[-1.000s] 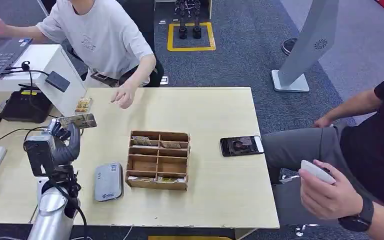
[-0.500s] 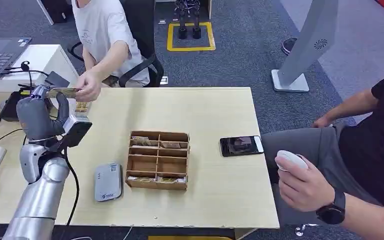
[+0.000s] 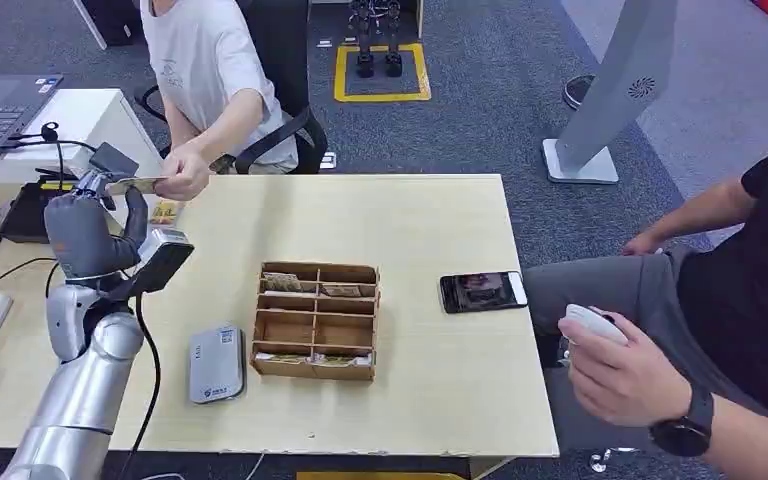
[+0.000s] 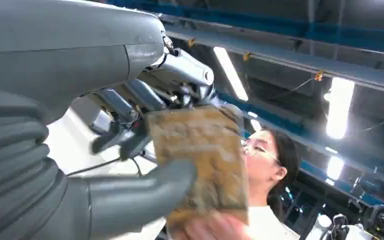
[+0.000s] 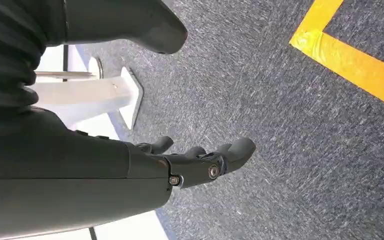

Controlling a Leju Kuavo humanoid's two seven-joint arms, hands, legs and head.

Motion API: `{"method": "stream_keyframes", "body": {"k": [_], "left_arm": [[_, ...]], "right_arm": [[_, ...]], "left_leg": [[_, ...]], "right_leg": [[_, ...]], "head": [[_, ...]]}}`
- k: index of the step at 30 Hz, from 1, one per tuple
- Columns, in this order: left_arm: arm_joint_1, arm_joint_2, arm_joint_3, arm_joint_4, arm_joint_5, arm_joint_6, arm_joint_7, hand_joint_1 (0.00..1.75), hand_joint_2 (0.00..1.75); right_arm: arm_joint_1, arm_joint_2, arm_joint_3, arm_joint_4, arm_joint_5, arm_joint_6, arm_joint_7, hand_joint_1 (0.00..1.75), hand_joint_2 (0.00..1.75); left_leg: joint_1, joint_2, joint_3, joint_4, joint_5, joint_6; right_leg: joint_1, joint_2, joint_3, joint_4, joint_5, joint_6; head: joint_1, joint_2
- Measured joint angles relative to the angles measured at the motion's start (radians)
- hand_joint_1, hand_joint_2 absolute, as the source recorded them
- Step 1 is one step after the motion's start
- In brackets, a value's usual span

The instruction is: Pass the card to the sensor for recognition and then transmit it.

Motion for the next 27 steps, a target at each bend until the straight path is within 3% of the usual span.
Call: {"method": "stream_keyframes", "body": {"k": [4, 5, 7, 8, 10, 11, 18, 25, 27], "left_arm": [[0.0, 0.002, -0.002, 0.004, 0.023, -0.009, -0.004, 0.0, 1.75], [0.0, 0.003, -0.005, 0.007, 0.057, -0.049, -0.001, 0.0, 1.75], [0.002, 0.011, -0.016, 0.007, 0.121, -0.186, 0.042, 0.0, 1.75], [0.03, 0.021, -0.026, -0.024, 0.185, -0.318, 0.064, 0.0, 1.75], [0.141, 0.056, -0.056, -0.168, 0.222, -0.434, 0.053, 0.0, 1.75], [0.173, 0.064, -0.063, -0.206, 0.225, -0.455, 0.05, 0.0, 1.75], [0.348, 0.086, -0.142, -0.432, 0.151, -0.509, 0.031, 0.0, 1.75], [0.405, 0.087, -0.267, -0.499, 0.022, -0.486, 0.017, 0.0, 1.75], [0.416, 0.092, -0.325, -0.514, -0.078, -0.454, 0.023, 0.0, 1.75]], "right_arm": [[0.0, 0.0, 0.0, 0.0, 0.0, 0.0, -0.003, 0.0, 1.75], [0.0, 0.0, 0.0, 0.0, -0.002, -0.002, -0.005, 0.0, 1.75], [0.001, 0.0, 0.0, 0.0, -0.015, -0.003, -0.005, 0.0, 1.75], [0.004, 0.0, -0.001, 0.0, -0.025, -0.004, -0.005, 0.0, 1.75], [0.019, -0.001, -0.005, 0.0, -0.04, 0.0, 0.007, 0.0, 1.75], [0.023, -0.002, -0.008, 0.001, -0.042, 0.0, 0.009, 0.0, 1.75], [0.04, -0.013, -0.028, 0.005, -0.058, -0.007, 0.011, 0.0, 1.75], [0.041, -0.016, -0.034, 0.005, -0.063, -0.021, -0.006, 0.0, 1.75], [0.041, -0.016, -0.035, 0.005, -0.056, -0.02, -0.007, 0.0, 1.75]], "left_leg": [[0.0, 0.0, 0.0, 0.0, 0.0, 0.0], [0.0, 0.0, 0.0, 0.0, 0.0, 0.0], [0.0, 0.0, 0.0, 0.0, 0.0, 0.0], [0.0, 0.001, 0.0, 0.0, 0.0, 0.0], [0.0, 0.001, -0.001, 0.0, -0.001, 0.0], [0.0, 0.001, -0.001, 0.0, -0.001, 0.0], [0.0, 0.001, -0.003, 0.0, -0.001, 0.0], [0.0, 0.001, -0.002, 0.0, -0.001, 0.0], [0.0, 0.0, -0.002, 0.0, -0.001, 0.0]], "right_leg": [[0.0, 0.0, 0.0, 0.0, 0.0, 0.0], [0.0, 0.0, 0.0, 0.0, 0.0, 0.0], [0.0, 0.0, 0.0, 0.0, 0.0, 0.0], [0.0, 0.0, 0.0, 0.0, 0.0, 0.0], [0.0, 0.002, -0.001, 0.0, 0.0, 0.0], [0.0, 0.002, -0.002, 0.0, -0.001, 0.0], [0.0, 0.001, -0.003, -0.001, -0.001, 0.001], [0.0, 0.001, -0.002, -0.001, 0.0, 0.0], [0.0, 0.0, -0.002, -0.001, 0.0, 0.0]], "head": [[0.0, 0.0], [0.0, 0.0], [0.0, 0.0], [0.0, 0.0], [0.0, 0.0], [0.0, 0.0], [0.0, 0.0], [0.0, 0.0], [0.0, 0.0]]}}
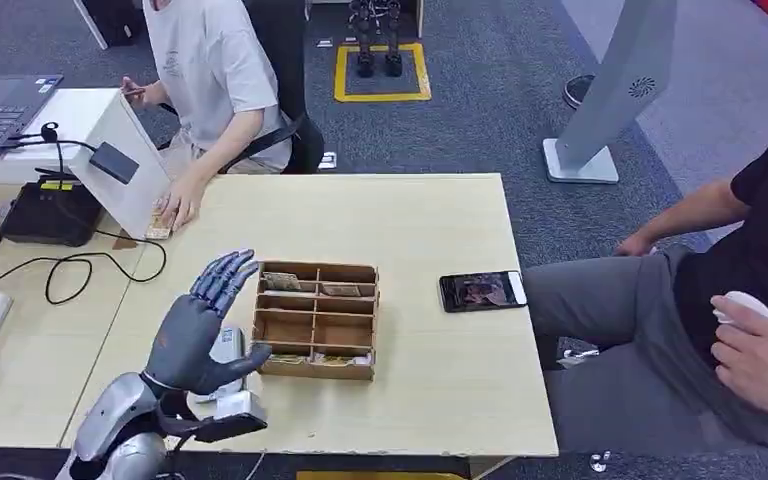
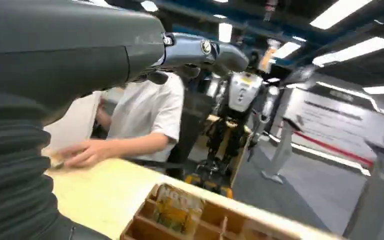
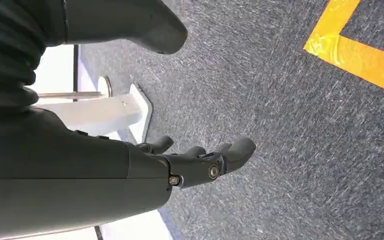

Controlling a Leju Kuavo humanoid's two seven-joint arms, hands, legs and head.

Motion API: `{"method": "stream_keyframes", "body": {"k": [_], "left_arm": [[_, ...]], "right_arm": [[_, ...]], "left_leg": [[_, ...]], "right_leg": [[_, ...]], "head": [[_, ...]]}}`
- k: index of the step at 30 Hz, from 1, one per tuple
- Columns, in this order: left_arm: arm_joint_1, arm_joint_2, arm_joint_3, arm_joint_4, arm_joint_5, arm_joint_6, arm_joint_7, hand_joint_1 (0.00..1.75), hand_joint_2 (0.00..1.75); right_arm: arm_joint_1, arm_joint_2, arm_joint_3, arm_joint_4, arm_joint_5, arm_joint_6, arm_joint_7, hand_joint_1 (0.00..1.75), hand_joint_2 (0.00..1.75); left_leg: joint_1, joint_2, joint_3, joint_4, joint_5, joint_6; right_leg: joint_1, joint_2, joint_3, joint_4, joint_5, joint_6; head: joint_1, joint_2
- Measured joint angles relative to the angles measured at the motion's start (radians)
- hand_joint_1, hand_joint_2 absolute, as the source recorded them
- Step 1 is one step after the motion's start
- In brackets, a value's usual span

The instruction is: Pass the card to the sensor for recognition and then transmit it.

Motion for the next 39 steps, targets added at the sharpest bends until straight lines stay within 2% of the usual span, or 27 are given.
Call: {"method": "stream_keyframes", "body": {"k": [7, 16, 19, 25, 39], "left_arm": [[0.007, 0.008, -0.129, -0.007, -0.038, 0.009, 0.03, 0.0, 1.75], [-0.011, 0.008, -0.215, 0.01, -0.149, 0.011, 0.118, 0.0, 1.75], [-0.023, 0.008, -0.225, 0.04, -0.229, 0.023, 0.173, 0.0, 1.75], [-0.034, 0.008, -0.225, 0.115, -0.269, 0.057, 0.22, 0.0, 1.75], [-0.035, 0.011, -0.215, 0.198, -0.283, 0.067, 0.237, 0.0, 1.75]], "right_arm": [[-0.002, 0.0, -0.001, 0.0, 0.009, 0.0, 0.016, 0.0, 1.75], [-0.003, 0.0, -0.013, 0.0, 0.017, 0.001, 0.019, 0.0, 1.75], [-0.005, 0.0, -0.015, 0.0, 0.025, 0.003, 0.017, 0.0, 1.75], [-0.007, 0.0, -0.016, 0.0, 0.034, 0.002, 0.007, 0.0, 1.75], [-0.008, 0.0, -0.017, 0.0, 0.036, 0.002, 0.007, 0.0, 1.75]], "left_leg": [[0.0, 0.0, 0.0, 0.0, 0.0, 0.0], [0.0, 0.0, 0.0, 0.0, 0.0, 0.0], [0.0, 0.0, 0.0, 0.0, 0.0, 0.0], [0.0, 0.0, 0.0, 0.0, 0.0, 0.0], [0.0, 0.0, 0.0, 0.0, 0.0, 0.0]], "right_leg": [[0.0, 0.0, 0.0, 0.0, 0.0, 0.0], [0.0, 0.0, 0.0, 0.0, 0.0, 0.0], [0.0, 0.0, 0.0, 0.0, 0.0, 0.0], [0.0, 0.0, 0.0, 0.0, 0.0, 0.0], [0.0, 0.0, 0.0, 0.0, 0.0, 0.0]], "head": [[0.0, 0.0], [0.0, 0.0], [0.0, 0.0], [0.0, 0.0], [0.0, 0.0]]}}
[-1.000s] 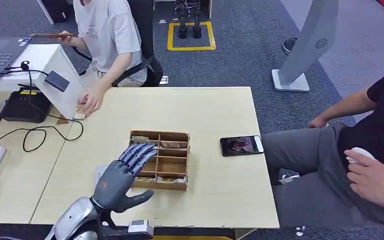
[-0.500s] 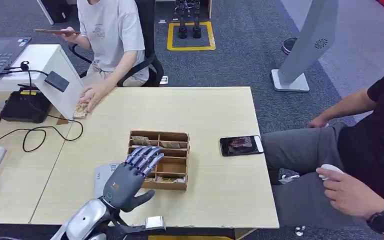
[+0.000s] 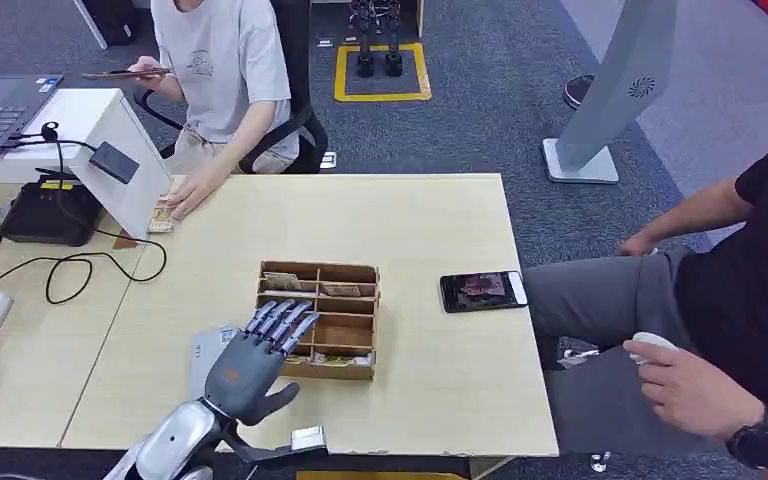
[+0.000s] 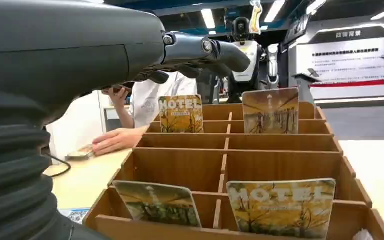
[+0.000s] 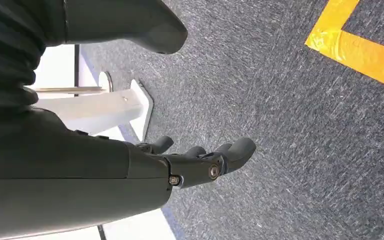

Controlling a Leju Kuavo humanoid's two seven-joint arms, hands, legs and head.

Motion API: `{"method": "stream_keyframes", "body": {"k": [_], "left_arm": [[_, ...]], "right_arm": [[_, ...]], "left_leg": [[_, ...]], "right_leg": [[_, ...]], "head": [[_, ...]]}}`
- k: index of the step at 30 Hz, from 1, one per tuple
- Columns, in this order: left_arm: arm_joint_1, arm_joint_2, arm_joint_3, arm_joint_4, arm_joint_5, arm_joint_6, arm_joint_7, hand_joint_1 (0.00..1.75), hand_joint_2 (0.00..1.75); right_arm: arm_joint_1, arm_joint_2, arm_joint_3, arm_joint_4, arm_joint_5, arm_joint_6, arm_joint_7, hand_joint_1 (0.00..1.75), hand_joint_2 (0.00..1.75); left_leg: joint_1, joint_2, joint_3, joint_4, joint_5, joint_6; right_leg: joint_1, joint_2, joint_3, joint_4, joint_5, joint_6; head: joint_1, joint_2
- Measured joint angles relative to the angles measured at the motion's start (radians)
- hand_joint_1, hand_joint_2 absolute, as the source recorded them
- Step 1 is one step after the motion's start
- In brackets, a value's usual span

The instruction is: Pass the card to the sensor for recognition and then transmit it.

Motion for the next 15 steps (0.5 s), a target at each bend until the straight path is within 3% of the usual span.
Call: {"method": "stream_keyframes", "body": {"k": [15], "left_arm": [[-0.002, -0.008, 0.041, 0.045, -0.03, -0.002, 0.037, 0.0, 1.75]], "right_arm": [[0.0, 0.0, -0.007, 0.0, 0.01, -0.002, -0.003, 0.0, 1.75]], "left_leg": [[0.0, 0.0, 0.0, 0.0, 0.0, 0.0]], "right_leg": [[0.0, 0.0, 0.0, 0.0, 0.0, 0.0]], "head": [[0.0, 0.0]]}}
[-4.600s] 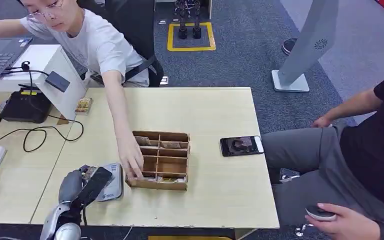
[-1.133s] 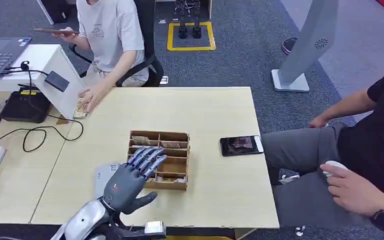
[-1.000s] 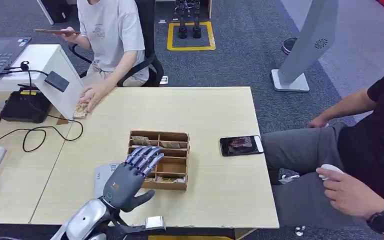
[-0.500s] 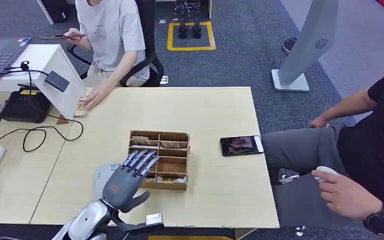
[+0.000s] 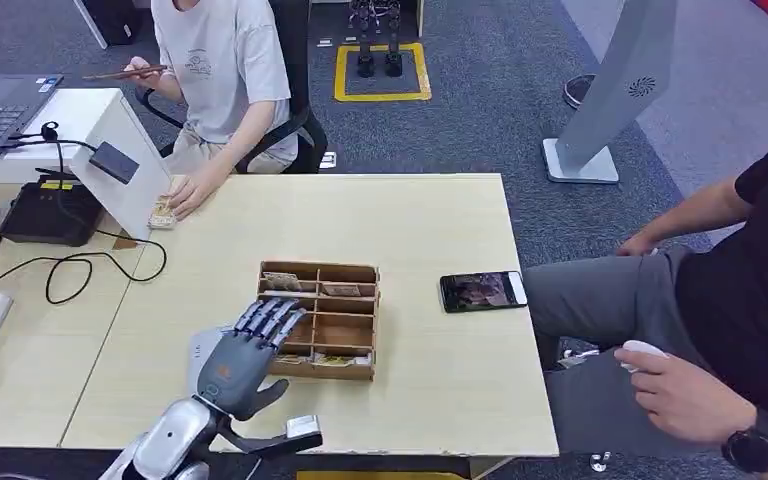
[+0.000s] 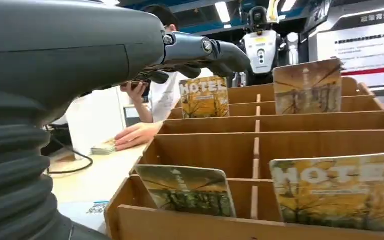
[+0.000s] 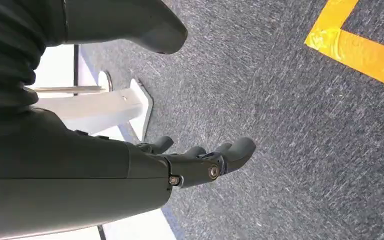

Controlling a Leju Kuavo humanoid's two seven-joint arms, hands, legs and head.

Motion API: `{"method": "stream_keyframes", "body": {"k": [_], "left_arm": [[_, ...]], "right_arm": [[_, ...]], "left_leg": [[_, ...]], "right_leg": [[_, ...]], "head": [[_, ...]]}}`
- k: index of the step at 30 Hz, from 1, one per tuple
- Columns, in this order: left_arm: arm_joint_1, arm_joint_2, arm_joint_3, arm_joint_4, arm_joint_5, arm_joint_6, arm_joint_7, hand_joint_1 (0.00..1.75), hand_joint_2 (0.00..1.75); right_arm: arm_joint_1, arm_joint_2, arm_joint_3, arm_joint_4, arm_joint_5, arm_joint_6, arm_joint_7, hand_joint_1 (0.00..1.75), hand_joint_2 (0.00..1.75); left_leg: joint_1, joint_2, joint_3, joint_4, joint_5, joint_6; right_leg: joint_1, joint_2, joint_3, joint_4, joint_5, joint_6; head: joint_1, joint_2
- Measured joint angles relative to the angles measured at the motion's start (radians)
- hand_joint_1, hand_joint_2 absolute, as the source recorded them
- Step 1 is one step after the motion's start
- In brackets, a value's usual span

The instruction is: Pass the card to the sensor for recognition and then transmit it.

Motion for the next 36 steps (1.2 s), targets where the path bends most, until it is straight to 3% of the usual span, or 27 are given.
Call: {"method": "stream_keyframes", "body": {"k": [11, 12, 13, 15, 36], "left_arm": [[0.0, -0.007, 0.014, 0.015, 0.0, -0.008, -0.001, 0.0, 1.75], [0.0, -0.007, 0.014, 0.016, 0.003, -0.013, -0.003, 1.47, 1.75], [0.0, -0.008, 0.014, 0.016, 0.007, -0.016, -0.005, 1.64, 1.75], [0.0, -0.007, 0.014, 0.016, 0.018, -0.034, -0.008, 1.75, 1.75], [-0.007, 0.002, 0.041, 0.031, 0.083, -0.052, -0.029, 1.75, 1.75]], "right_arm": [[0.0, 0.0, -0.005, 0.0, 0.004, 0.0, 0.0, 0.0, 1.75], [0.0, 0.0, -0.006, 0.0, 0.004, 0.0, 0.0, 0.0, 1.75], [0.0, 0.0, -0.008, 0.0, 0.004, 0.0, 0.0, 0.0, 1.75], [0.0, 0.0, -0.01, 0.0, 0.007, 0.0, 0.0, 0.0, 1.75], [-0.003, 0.0, -0.025, 0.0, 0.01, 0.0, -0.012, 0.0, 1.75]], "left_leg": [[0.0, 0.0, 0.0, 0.0, 0.0, 0.0], [0.0, 0.0, 0.0, 0.0, 0.0, 0.0], [0.0, 0.0, 0.0, 0.0, 0.0, 0.0], [0.0, 0.0, 0.0, 0.0, 0.0, 0.0], [0.0, 0.0, 0.0, 0.0, 0.0, 0.0]], "right_leg": [[0.0, 0.0, 0.0, 0.0, 0.0, 0.0], [0.0, 0.0, 0.0, 0.0, 0.0, 0.0], [0.0, 0.0, 0.0, 0.0, 0.0, 0.0], [0.0, 0.0, 0.0, 0.0, 0.0, 0.0], [0.0, 0.0, 0.0, 0.0, 0.0, 0.0]], "head": [[0.0, 0.0], [0.0, 0.0], [0.0, 0.0], [0.0, 0.0], [0.0, 0.0]]}}
